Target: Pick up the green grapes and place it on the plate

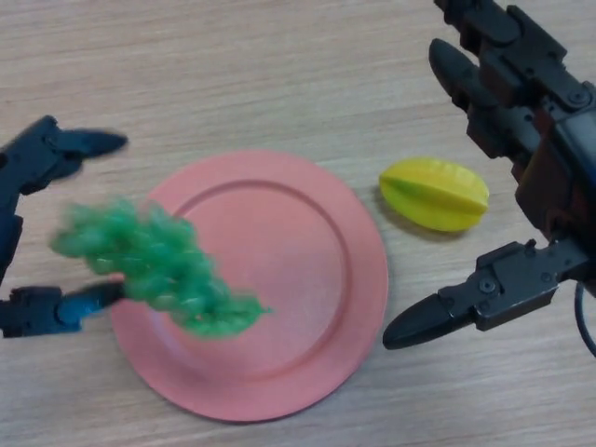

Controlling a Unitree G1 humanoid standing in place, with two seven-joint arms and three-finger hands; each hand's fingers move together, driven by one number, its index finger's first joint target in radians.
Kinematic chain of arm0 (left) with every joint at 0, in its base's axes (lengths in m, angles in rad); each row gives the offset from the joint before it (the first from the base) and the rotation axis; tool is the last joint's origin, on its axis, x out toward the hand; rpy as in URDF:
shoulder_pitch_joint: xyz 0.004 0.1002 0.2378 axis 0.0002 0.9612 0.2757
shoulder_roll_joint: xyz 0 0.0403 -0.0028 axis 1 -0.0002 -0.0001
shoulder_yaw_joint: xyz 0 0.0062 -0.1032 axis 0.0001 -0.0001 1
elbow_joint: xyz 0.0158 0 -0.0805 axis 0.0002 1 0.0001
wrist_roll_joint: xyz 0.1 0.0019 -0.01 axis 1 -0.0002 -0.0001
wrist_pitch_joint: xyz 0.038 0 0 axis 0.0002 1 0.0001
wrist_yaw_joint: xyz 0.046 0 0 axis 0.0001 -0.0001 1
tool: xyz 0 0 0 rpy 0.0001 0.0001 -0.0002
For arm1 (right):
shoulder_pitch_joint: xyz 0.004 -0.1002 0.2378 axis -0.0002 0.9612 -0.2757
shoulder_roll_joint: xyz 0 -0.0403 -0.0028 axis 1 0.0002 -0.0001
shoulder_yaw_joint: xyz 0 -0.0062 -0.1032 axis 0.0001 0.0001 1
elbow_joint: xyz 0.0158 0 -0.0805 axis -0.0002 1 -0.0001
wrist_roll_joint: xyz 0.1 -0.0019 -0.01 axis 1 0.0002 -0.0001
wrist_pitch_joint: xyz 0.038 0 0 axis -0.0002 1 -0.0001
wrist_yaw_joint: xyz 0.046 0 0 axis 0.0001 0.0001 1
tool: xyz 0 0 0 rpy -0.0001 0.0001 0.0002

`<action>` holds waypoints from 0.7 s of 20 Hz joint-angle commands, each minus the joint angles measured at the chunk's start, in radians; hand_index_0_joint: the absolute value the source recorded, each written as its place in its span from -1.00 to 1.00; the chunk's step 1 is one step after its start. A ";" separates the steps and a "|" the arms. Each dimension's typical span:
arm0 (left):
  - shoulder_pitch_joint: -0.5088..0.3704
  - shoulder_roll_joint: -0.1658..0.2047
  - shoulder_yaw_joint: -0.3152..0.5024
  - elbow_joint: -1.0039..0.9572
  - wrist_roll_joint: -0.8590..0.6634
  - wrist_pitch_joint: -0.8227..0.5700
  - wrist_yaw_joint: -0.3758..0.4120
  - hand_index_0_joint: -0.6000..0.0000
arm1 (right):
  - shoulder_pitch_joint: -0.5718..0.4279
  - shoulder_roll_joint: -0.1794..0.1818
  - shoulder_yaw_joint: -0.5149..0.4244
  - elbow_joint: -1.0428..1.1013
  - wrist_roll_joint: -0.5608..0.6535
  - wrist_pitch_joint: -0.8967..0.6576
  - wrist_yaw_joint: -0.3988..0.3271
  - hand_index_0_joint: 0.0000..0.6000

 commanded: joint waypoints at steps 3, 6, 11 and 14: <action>-0.017 0.051 0.073 -0.079 -0.064 -0.092 0.065 1.00 | -0.031 0.034 -0.072 -0.048 -0.084 -0.107 0.037 -1.00; -0.041 0.053 0.106 -0.106 -0.202 -0.097 0.059 1.00 | -0.036 0.051 -0.061 -0.048 -0.104 -0.101 0.048 -1.00; -0.157 0.144 0.210 -0.062 -0.599 0.026 0.106 1.00 | -0.034 0.077 -0.040 -0.048 -0.156 -0.100 0.068 -1.00; -0.174 0.163 0.238 -0.102 -0.853 0.174 0.158 1.00 | -0.038 0.091 -0.032 -0.048 -0.181 -0.093 0.079 -1.00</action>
